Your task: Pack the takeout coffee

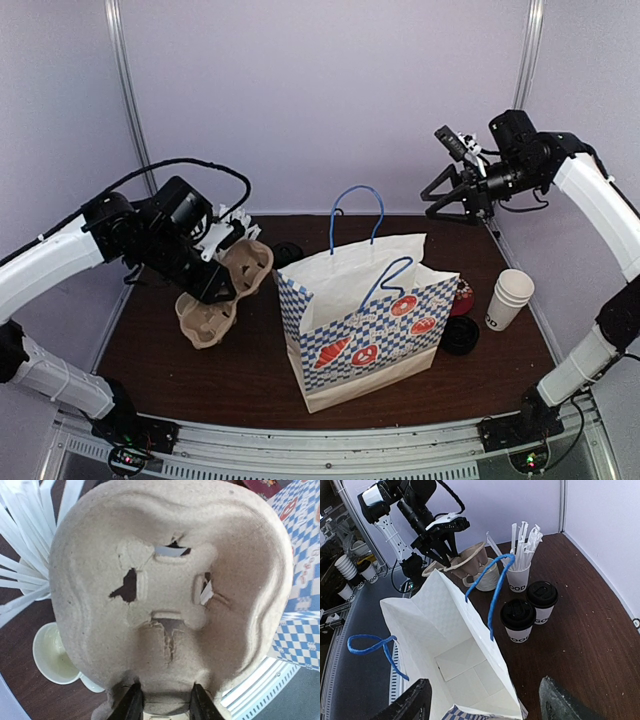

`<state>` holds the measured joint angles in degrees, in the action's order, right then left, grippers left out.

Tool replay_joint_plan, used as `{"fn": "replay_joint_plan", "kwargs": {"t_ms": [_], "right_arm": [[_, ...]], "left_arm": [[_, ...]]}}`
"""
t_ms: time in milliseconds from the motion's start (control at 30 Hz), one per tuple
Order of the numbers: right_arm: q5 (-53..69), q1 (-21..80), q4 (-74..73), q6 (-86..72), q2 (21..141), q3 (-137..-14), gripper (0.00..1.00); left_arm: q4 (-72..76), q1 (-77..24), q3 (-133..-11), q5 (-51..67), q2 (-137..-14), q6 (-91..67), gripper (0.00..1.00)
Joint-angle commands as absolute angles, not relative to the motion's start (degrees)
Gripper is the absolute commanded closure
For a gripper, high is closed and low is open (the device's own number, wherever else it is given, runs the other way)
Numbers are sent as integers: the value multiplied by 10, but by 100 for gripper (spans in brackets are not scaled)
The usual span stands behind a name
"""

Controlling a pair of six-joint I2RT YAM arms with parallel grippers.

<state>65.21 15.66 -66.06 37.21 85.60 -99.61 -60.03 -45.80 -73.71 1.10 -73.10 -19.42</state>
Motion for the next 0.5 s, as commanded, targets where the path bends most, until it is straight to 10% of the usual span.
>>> {"fn": "replay_joint_plan", "kwargs": {"t_ms": [0,367,467], "right_arm": [[612,211,-713,385,907,-1060,22],[562,301,-681,283,1012,-1172,33],[559,301,-687,251,1040,-1216,58]], "left_arm": [[-648,-458,-801,-12,-707,-167,71],[-688,-462,-1051,-6,-747,-95,71],[-642,-475,-1084,45,-771,-83,71]]}}
